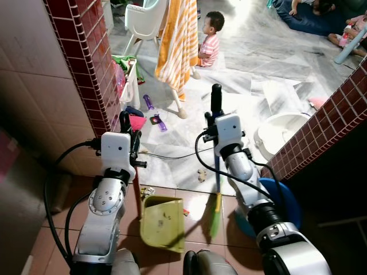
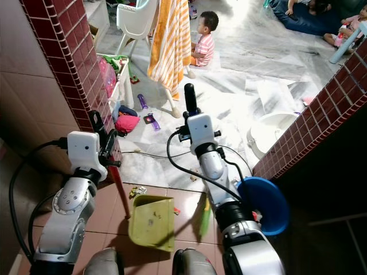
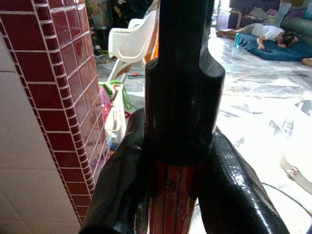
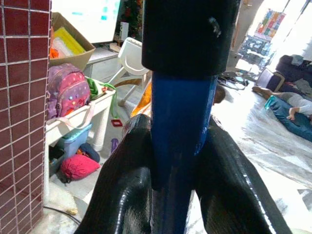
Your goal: Sweep floor
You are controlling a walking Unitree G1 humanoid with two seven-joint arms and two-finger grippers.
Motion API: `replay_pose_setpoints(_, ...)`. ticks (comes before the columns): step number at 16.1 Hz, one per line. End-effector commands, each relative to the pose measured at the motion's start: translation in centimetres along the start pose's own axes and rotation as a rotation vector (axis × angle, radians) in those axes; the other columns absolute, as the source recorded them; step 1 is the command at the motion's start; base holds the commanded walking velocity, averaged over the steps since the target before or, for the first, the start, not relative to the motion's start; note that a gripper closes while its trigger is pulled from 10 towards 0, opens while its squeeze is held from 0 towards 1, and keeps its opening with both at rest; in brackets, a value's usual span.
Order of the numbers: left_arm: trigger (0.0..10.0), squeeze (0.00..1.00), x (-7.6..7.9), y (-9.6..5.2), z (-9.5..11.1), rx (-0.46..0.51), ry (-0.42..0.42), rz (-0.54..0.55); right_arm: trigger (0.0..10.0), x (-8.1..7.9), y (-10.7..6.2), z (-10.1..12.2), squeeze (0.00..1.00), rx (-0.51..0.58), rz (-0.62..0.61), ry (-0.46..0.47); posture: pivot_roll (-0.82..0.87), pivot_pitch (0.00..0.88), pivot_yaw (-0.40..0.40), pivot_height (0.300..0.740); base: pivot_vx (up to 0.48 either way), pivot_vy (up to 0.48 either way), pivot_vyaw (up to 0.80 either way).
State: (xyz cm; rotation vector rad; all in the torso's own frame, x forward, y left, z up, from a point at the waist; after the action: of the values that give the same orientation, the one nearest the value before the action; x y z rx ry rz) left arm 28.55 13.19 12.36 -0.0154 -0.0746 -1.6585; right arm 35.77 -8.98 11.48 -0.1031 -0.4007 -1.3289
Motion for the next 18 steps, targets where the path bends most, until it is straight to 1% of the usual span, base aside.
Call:
replay_pose_setpoints(1, 10.0, 0.00, 0.51, 0.46, 1.26, 0.069, 0.000, -0.021, 10.0, 0.95, 0.24, 0.82, 0.00, 0.050, -0.023, -0.023, 0.06, 0.000, -0.067, 0.740, 0.000, -0.304, 0.00)
replay_pose_setpoints(4, 10.0, 0.00, 0.21, 0.56, 1.27, 0.075, -0.006, -0.014, 10.0, 0.92, 0.25, 0.76, 0.00, 0.050, -0.024, -0.021, 0.06, 0.000, -0.068, 0.740, 0.000, -0.314, 0.00)
replay_pose_setpoints(6, 10.0, 0.00, 0.14, 0.56, 1.28, 0.079, -0.023, -0.011, 10.0, 0.95, 0.25, 0.73, 0.00, 0.049, -0.024, -0.019, 0.06, 0.000, -0.066, 0.740, 0.000, 0.000, 0.00)
replay_pose_setpoints(7, 10.0, 0.00, 0.05, 0.54, 1.33, 0.082, -0.008, -0.005, 10.0, 1.04, 0.22, 0.67, 0.00, 0.047, -0.026, -0.018, 0.06, 0.000, -0.064, 0.740, 0.000, 0.000, 0.00)
replay_pose_setpoints(9, 10.0, 0.00, 0.07, 0.62, 1.29, 0.081, -0.003, -0.022, 10.0, 1.09, 0.19, 0.53, 0.00, 0.040, -0.032, -0.005, 0.06, 0.000, -0.061, 0.740, 0.000, 0.000, 0.00)
replay_pose_setpoints(10, 10.0, 0.00, -0.02, 0.68, 1.40, 0.086, -0.003, -0.026, 10.0, 1.05, 0.21, 0.53, 0.00, 0.040, -0.032, -0.004, 0.06, 0.000, -0.057, 0.740, 0.000, 0.000, -0.52)
replay_pose_setpoints(12, 10.0, 0.00, -0.17, 0.84, 1.58, 0.094, -0.001, -0.027, 10.0, 1.01, 0.25, 0.53, 0.00, 0.042, -0.032, -0.001, 0.06, 0.000, -0.055, 0.740, 0.276, 0.000, -0.58)
replay_pose_setpoints(16, 10.0, 0.00, -0.07, 0.95, 1.57, 0.098, -0.003, -0.033, 10.0, 0.96, 0.34, 0.64, 0.00, 0.046, -0.034, 0.000, 0.06, 0.000, -0.056, 0.740, 0.352, 0.000, 0.00)
replay_pose_setpoints(18, 10.0, 0.00, 0.05, 0.88, 1.50, 0.096, -0.007, -0.037, 10.0, 0.93, 0.37, 0.65, 0.00, 0.045, -0.034, 0.001, 0.06, 0.000, -0.057, 0.740, 0.364, 0.000, -0.62)
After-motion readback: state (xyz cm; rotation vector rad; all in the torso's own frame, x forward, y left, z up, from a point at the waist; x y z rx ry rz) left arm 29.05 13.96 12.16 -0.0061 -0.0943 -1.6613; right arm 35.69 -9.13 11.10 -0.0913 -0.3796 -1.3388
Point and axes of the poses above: a point about 5 cm out from each wrist's last joint towards the gripper, its own y axis pointing out of the wrist towards the gripper, its own z axis along the axis of the wrist's last joint, x = y × z, the point moved 2 cm from there along y, pointing out of the wrist towards the gripper, and after that the axes turned 7 degrees about -y, right-handed, at the moved point
